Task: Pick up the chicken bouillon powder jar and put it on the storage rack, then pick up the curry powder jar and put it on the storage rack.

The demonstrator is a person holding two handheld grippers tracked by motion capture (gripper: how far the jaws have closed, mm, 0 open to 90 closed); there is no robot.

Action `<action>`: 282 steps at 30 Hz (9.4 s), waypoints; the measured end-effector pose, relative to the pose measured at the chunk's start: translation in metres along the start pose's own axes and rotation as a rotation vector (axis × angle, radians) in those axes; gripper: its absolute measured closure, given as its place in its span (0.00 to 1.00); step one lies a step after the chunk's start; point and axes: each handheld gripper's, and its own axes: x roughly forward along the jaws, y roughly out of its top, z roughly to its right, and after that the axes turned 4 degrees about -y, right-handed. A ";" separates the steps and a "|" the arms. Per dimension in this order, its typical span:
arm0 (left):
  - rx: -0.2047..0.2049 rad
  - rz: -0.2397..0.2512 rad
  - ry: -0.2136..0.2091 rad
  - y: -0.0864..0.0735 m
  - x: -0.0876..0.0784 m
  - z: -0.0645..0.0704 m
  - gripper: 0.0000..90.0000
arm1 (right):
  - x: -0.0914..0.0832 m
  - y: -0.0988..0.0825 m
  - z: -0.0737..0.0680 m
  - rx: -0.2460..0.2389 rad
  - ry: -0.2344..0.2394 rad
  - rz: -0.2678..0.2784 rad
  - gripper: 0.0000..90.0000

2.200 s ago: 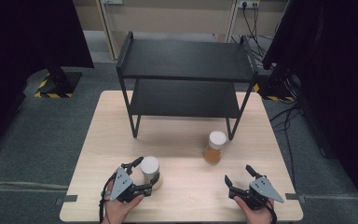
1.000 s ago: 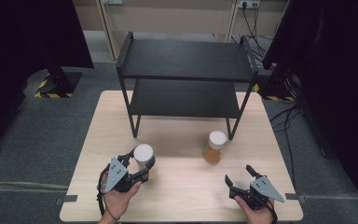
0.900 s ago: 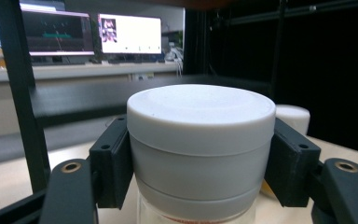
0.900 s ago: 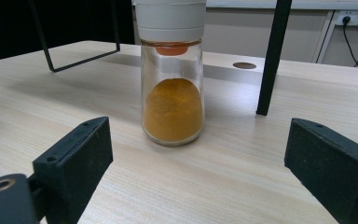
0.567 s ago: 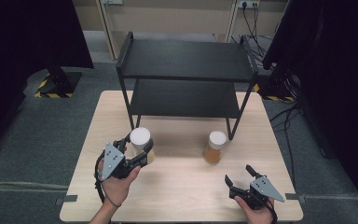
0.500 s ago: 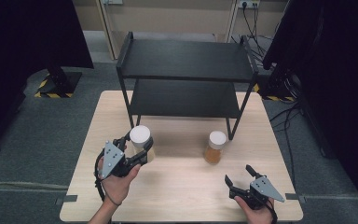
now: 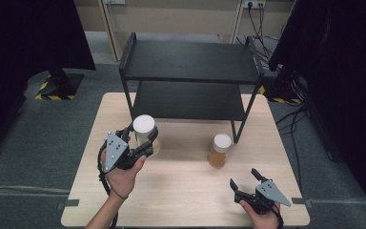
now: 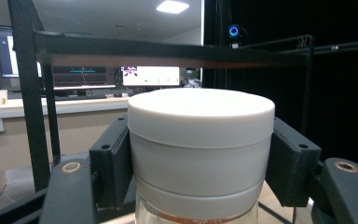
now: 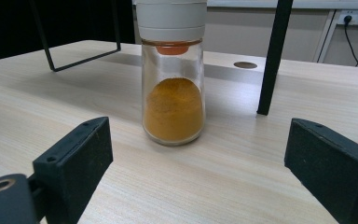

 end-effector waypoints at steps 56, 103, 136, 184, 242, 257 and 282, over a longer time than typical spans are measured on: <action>0.043 0.088 0.095 0.107 0.064 -0.013 0.38 | 0.000 0.000 0.000 0.003 -0.002 -0.002 0.09; 0.045 0.047 0.208 0.155 0.144 -0.033 0.38 | -0.001 -0.001 0.001 -0.002 0.005 0.007 0.09; 0.030 -0.025 0.308 0.164 0.141 -0.014 0.08 | -0.001 -0.002 0.001 0.003 0.007 0.010 0.09; 0.017 0.045 0.229 0.075 0.012 -0.002 0.10 | -0.001 -0.001 0.000 0.001 0.000 0.006 0.09; 0.015 -0.138 0.096 -0.079 -0.047 -0.002 0.09 | -0.001 -0.001 -0.001 0.000 -0.003 0.007 0.09; -0.070 -0.219 0.099 -0.102 -0.056 -0.005 0.08 | -0.001 -0.002 0.000 0.001 -0.001 0.010 0.09; -0.075 -0.254 0.090 -0.111 -0.053 -0.006 0.08 | -0.001 -0.002 0.000 -0.003 0.004 0.009 0.08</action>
